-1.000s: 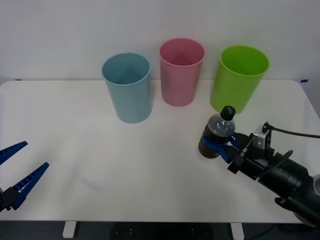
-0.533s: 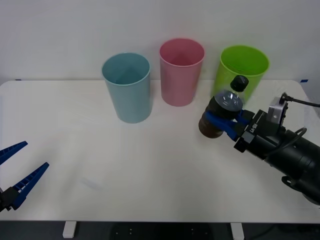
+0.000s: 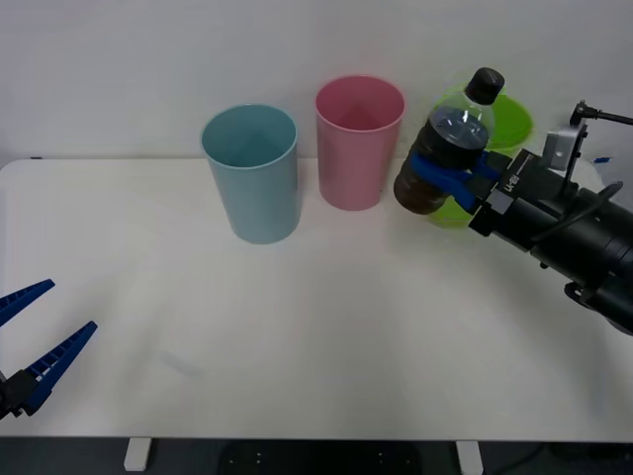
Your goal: Grasp the object on the table and drop it into the matching bin: aluminum can to the light blue bin, PET bottle to the pink bin.
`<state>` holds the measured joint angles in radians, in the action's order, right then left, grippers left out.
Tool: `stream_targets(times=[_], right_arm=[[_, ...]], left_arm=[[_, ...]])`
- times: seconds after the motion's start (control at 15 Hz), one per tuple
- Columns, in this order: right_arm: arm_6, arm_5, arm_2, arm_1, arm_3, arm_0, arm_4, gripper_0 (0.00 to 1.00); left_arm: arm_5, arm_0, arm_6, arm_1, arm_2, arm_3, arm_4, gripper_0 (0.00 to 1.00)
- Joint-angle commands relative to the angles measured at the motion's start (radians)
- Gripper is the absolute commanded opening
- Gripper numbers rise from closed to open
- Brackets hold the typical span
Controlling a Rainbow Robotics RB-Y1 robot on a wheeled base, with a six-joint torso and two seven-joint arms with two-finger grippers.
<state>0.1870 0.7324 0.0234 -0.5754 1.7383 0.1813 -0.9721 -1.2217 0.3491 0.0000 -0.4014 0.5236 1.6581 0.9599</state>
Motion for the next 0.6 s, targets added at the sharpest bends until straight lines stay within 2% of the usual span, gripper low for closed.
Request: stream_targets(times=[0.07,0.2,0.4,0.6], right_arm=[[0.077,-0.042,0.023,-0.031,-0.002,0.066,0.000,0.00],[0.094,-0.061,0.049,-0.046,-0.033,0.124,0.000,0.00],[0.086,-0.064,0.087,-0.047,-0.154,0.254,0.000,0.00],[0.071,-0.120,0.139,-0.044,-0.253,0.360,0.000,0.00]], left_arm=[[0.000,0.000,0.000,0.000,0.000,0.000,0.000,1.00],[0.000,0.000,0.000,0.000,0.000,0.000,0.000,1.00],[0.000,0.000,0.000,0.000,0.000,0.000,0.000,1.00],[0.000,0.000,0.000,0.000,0.000,0.000,0.000,1.00]])
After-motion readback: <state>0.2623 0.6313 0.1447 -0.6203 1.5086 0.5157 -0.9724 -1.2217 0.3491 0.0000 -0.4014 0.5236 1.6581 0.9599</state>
